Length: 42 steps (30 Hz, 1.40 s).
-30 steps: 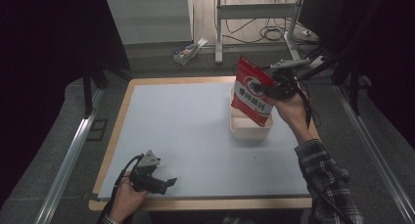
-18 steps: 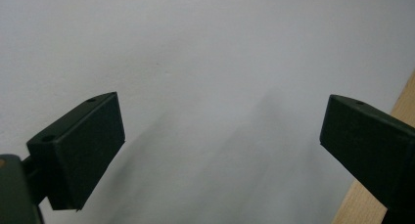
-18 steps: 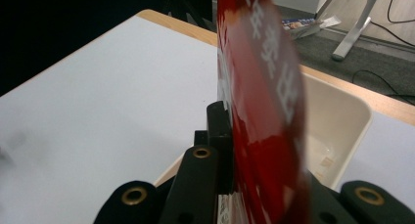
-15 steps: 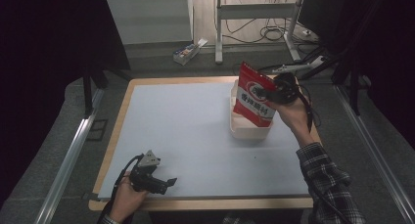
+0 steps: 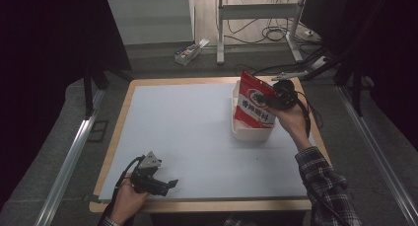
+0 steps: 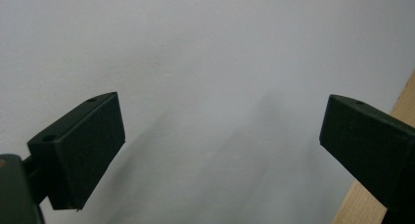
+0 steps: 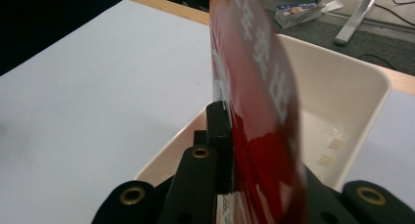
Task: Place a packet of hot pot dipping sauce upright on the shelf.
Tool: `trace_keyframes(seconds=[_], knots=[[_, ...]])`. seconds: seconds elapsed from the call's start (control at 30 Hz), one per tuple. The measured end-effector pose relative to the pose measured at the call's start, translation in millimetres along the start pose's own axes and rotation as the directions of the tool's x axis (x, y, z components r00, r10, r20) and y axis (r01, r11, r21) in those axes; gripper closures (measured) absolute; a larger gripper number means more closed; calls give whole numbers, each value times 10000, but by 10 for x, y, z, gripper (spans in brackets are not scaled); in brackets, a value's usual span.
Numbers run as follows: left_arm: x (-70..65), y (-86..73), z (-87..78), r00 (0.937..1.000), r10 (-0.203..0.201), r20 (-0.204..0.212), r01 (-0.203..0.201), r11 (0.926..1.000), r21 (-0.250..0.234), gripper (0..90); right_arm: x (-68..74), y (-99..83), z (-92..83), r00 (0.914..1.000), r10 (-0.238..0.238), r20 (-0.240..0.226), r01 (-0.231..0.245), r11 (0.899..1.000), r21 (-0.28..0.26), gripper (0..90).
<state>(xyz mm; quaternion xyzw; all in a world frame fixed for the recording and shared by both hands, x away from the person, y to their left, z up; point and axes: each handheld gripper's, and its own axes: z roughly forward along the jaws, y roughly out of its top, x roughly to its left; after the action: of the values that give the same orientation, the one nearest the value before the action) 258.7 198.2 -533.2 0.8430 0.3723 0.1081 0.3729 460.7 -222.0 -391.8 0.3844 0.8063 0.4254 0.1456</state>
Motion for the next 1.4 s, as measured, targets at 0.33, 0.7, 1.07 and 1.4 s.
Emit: trace_keyframes(seconds=[0.33, 0.7, 1.07, 1.4], knots=[[-4, 2, 3, 10000, 27, -10, -27, 10000, 31, 29, -62, -23, -30, 9981, -132, 604, 141, 9998, -137, 651], [-6, 3, 6, 10000, 51, 4, -51, 10000, 68, 30, -80, -21, -19, 9954, -32, 960, 41, 10000, -88, 287], [-3, 3, 5, 10000, 29, 23, -29, 10000, 44, 30, -104, -57, -39, 9971, 149, 741, -134, 9997, -205, 120], [3, 2, 5, 9999, -10, 102, 9, 10000, 38, 38, -21, -95, -124, 9964, -280, 796, 291, 9995, -119, 87]])
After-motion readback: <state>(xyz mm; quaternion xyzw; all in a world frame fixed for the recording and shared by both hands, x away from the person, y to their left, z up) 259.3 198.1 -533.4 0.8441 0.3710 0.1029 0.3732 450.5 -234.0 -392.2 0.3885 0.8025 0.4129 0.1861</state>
